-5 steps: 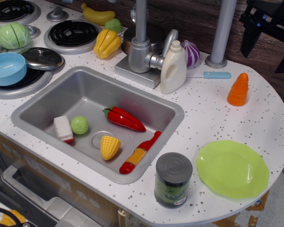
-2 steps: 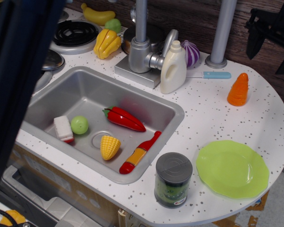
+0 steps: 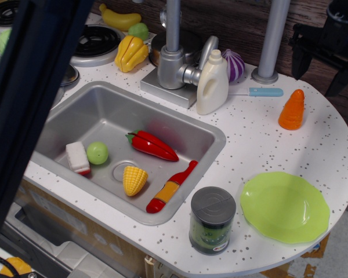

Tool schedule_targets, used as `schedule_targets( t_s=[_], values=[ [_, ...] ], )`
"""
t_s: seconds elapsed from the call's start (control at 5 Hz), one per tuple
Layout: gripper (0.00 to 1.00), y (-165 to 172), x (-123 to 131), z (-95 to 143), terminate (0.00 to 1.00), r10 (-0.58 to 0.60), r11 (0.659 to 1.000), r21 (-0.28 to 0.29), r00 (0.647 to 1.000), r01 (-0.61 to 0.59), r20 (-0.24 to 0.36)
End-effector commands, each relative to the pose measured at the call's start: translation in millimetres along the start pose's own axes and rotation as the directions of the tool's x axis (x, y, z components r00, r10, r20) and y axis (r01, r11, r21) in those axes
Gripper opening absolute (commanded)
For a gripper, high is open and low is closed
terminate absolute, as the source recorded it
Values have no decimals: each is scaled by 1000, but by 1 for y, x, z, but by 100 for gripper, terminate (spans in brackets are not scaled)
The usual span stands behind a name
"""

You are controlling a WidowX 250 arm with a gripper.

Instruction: Put carrot on plate

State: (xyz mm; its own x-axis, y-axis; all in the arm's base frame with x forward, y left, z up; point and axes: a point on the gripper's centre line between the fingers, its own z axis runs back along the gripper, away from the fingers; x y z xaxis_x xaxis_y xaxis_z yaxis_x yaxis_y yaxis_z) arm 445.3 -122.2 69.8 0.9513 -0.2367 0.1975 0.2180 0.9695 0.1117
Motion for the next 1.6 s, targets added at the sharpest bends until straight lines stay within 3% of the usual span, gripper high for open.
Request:
schedule_targets(
  t_s=[0.0,0.6,0.8,1.0,1.2,1.4],
  values=[
    [100,23,6,4,0,-11,1000,-6,999,11,35],
    [100,34,-7,-22,0,43,997,-63,997,-39,68],
    [0,31,-9,-23,0,50,997,-57,995,-45,90],
    [0,31,-9,-22,0,45,998,-50,994,-41,97],
    [0,27,-13,1,0,82,996,-25,994,-80,70],
    [0,18,-38,42,0,179,983,36,984,-179,-2]
  ],
)
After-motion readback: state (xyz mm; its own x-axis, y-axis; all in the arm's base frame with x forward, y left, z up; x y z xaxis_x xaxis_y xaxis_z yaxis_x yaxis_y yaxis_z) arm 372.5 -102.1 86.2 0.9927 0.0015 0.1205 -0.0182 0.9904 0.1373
